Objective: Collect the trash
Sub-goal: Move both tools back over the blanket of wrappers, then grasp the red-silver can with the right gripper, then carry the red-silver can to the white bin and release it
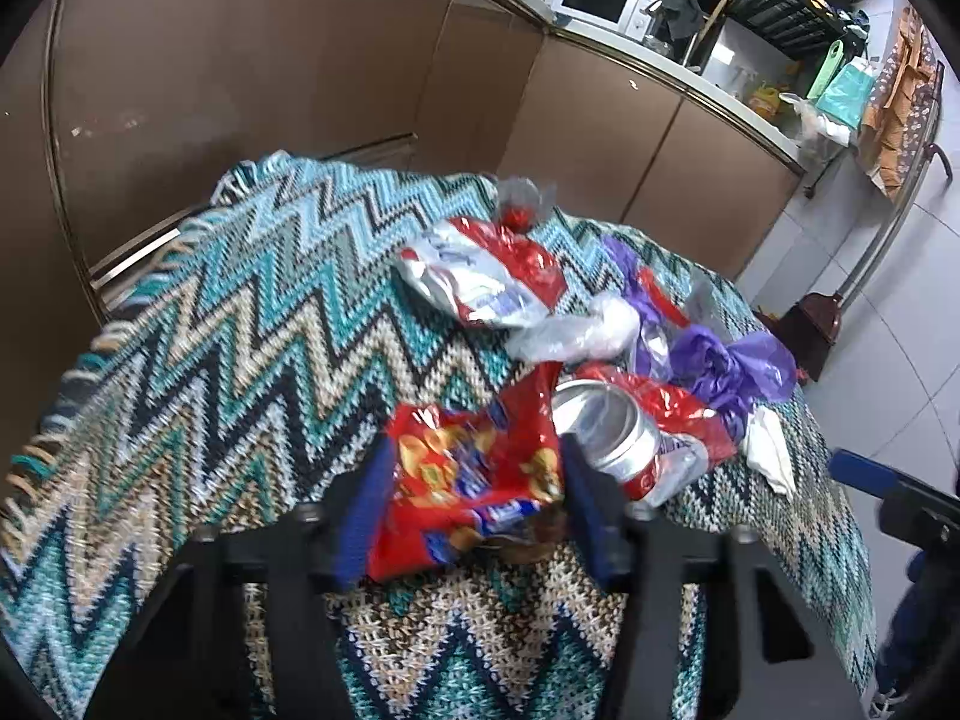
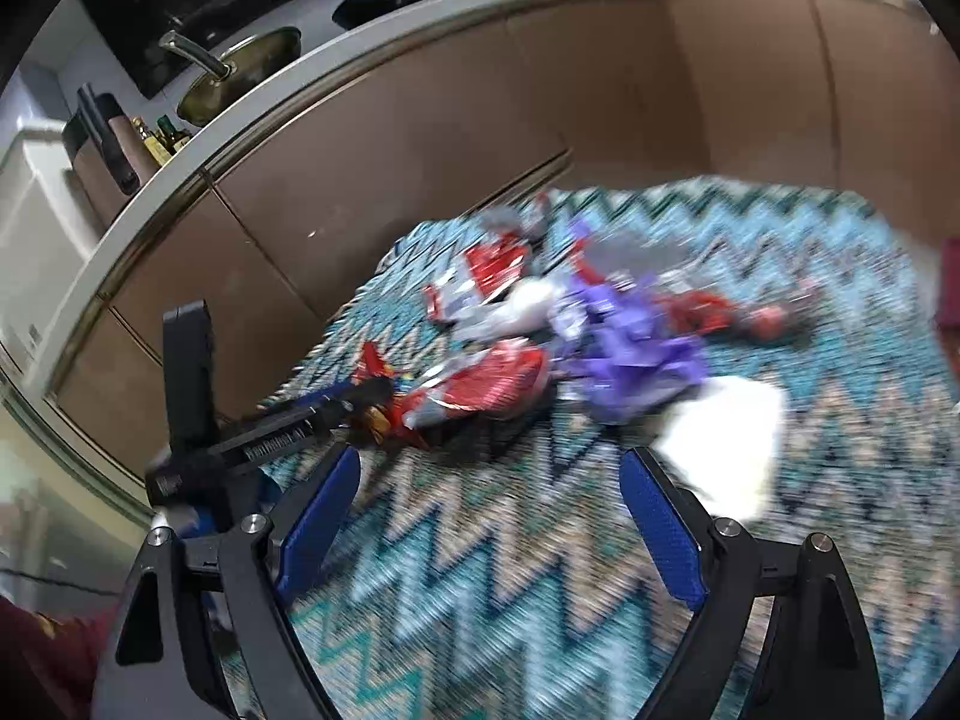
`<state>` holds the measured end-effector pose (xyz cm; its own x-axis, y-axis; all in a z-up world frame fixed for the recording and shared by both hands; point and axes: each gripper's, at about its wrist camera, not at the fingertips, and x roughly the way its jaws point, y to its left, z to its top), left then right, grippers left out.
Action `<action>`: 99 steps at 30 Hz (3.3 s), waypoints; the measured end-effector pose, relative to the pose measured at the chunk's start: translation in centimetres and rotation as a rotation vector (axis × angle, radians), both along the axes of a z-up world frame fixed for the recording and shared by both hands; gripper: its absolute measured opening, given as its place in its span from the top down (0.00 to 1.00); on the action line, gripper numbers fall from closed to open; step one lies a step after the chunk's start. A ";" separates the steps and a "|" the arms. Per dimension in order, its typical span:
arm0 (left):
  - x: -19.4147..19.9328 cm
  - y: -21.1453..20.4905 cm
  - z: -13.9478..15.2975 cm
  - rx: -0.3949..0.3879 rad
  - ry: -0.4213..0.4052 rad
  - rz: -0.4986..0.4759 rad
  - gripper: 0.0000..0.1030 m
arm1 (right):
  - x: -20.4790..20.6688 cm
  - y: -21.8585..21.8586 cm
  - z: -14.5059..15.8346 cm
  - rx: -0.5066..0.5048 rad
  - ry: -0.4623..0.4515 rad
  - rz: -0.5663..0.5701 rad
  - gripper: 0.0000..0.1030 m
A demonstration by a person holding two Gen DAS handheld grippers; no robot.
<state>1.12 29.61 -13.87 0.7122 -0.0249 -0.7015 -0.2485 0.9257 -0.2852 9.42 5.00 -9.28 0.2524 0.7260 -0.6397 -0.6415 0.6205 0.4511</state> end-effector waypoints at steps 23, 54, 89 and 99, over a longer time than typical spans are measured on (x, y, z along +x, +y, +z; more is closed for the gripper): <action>-1.5 -0.8 -0.6 -0.053 -0.060 -0.099 0.87 | 6.4 5.6 -8.4 0.219 0.517 -0.156 0.61; -3.4 -9.9 8.4 -0.044 -0.143 -0.171 0.96 | -0.3 -16.5 0.5 0.333 0.228 -0.210 0.70; 32.4 -50.5 -2.3 -0.090 0.126 -0.688 0.70 | 20.8 -44.0 -5.9 -0.084 -0.045 -0.950 0.59; 30.5 -48.7 -0.1 -0.108 0.071 -0.677 0.66 | 18.3 -41.9 -2.7 -0.143 -0.149 -0.937 0.48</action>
<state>31.58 -19.10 -13.97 0.4680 -0.5203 -0.7143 0.3532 0.8510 -0.3885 27.74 -36.93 -11.99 0.7766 0.1050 -0.6211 0.0991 0.9534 0.2850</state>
